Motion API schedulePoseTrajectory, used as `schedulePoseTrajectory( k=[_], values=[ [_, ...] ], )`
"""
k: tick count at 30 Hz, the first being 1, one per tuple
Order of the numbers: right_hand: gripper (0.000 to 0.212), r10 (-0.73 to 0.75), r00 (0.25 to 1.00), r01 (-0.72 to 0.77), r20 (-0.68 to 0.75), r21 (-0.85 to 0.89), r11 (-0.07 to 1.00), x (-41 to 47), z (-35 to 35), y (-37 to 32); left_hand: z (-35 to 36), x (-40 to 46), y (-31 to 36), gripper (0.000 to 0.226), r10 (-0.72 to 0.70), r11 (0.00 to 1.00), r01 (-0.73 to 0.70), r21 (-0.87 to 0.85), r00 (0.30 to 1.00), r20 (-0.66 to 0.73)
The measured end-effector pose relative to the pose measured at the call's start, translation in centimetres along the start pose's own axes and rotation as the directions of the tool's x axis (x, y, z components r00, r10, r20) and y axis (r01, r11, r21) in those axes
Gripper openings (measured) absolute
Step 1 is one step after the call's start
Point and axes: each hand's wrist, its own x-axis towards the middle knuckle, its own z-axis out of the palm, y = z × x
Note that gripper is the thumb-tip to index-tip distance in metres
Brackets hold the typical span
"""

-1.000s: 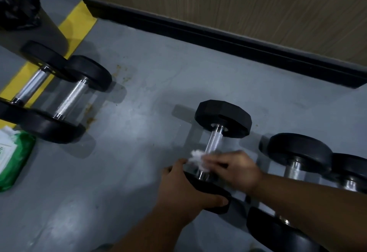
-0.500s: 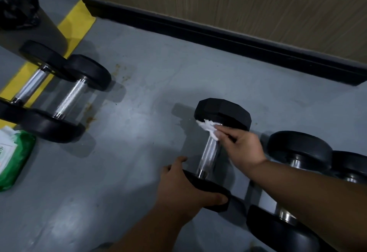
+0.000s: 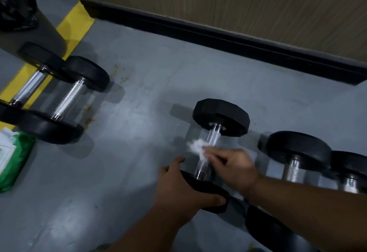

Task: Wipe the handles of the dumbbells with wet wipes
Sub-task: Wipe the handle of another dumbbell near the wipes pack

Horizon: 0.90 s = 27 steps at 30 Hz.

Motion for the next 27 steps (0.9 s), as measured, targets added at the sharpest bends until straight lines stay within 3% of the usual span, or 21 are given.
schedulePoseTrajectory(
  k=[2, 4, 8, 9, 11, 13, 14, 16, 18, 20, 22, 25, 27],
  values=[
    [0.021, -0.047, 0.993, 0.045, 0.107, 0.025, 0.999, -1.6, 0.4, 0.2, 0.1, 0.0, 0.0, 0.110, 0.012, 1.000, -0.012, -0.011, 1.000, -0.018],
    [0.016, 0.016, 0.994, -0.023, 0.111, 0.064, 0.998, 0.3, 0.1, 0.1, 0.1, 0.0, 0.0, 0.116, 0.001, 1.000, -0.001, 0.007, 1.000, -0.014],
    [0.017, 0.196, 0.967, -0.173, -0.164, 0.145, 0.974, 4.2, -1.3, -0.1, 0.1, 0.1, 0.0, 0.129, -0.024, 0.998, 0.025, 0.055, 1.000, -0.020],
    [0.018, 0.189, 0.972, -0.168, -0.137, 0.147, 0.975, 3.6, -1.2, -0.3, 0.1, 0.1, -0.1, 0.129, -0.027, 0.998, 0.028, 0.055, 0.999, -0.019],
    [0.020, 0.125, 0.989, -0.132, 0.073, 0.098, 0.986, 0.8, -0.8, -0.3, 0.2, 0.1, -0.2, 0.127, -0.025, 0.999, 0.026, 0.043, 0.999, -0.022],
    [0.019, 0.053, 0.953, -0.054, 0.297, -0.003, 0.999, -1.3, -0.7, -0.7, 0.2, 0.2, -0.4, 0.127, -0.012, 1.000, 0.013, 0.024, 0.999, -0.041],
    [0.019, 0.031, 0.942, -0.026, 0.335, -0.019, 0.999, -1.0, -0.7, -0.5, 0.2, 0.3, -0.4, 0.127, -0.005, 1.000, 0.006, 0.023, 0.999, -0.045],
    [0.016, 0.073, 0.970, -0.085, 0.233, 0.040, 0.996, 1.2, -1.1, -0.4, 0.2, 0.1, -0.2, 0.128, -0.020, 0.999, 0.021, 0.039, 0.999, -0.036],
    [0.016, 0.182, 0.983, -0.182, 0.012, 0.162, 0.970, 3.5, -1.7, -0.2, 0.3, -0.3, 0.3, 0.136, -0.055, 0.997, 0.057, 0.058, 0.998, -0.034],
    [0.018, 0.205, 0.975, -0.184, -0.084, 0.209, 0.961, 3.8, -1.6, 0.0, 0.5, -0.8, 0.6, 0.143, -0.071, 0.994, 0.075, 0.084, 0.996, -0.049],
    [0.019, 0.139, 0.990, -0.142, 0.025, 0.221, 0.965, 1.5, -1.3, 0.6, 1.0, -1.3, 0.7, 0.145, -0.075, 0.990, 0.082, 0.111, 0.995, -0.066],
    [0.022, -0.044, 0.955, 0.022, 0.294, 0.078, 0.997, -1.9, -1.6, 0.8, 2.4, -2.0, 0.9, 0.139, -0.063, 0.986, 0.081, 0.148, 0.990, -0.123],
    [0.025, -0.151, 0.951, 0.156, 0.270, 0.002, 0.988, -1.3, -2.2, 1.3, 3.7, -2.8, 1.4, 0.133, -0.045, 0.971, 0.083, 0.225, 0.985, -0.169]
  ],
)
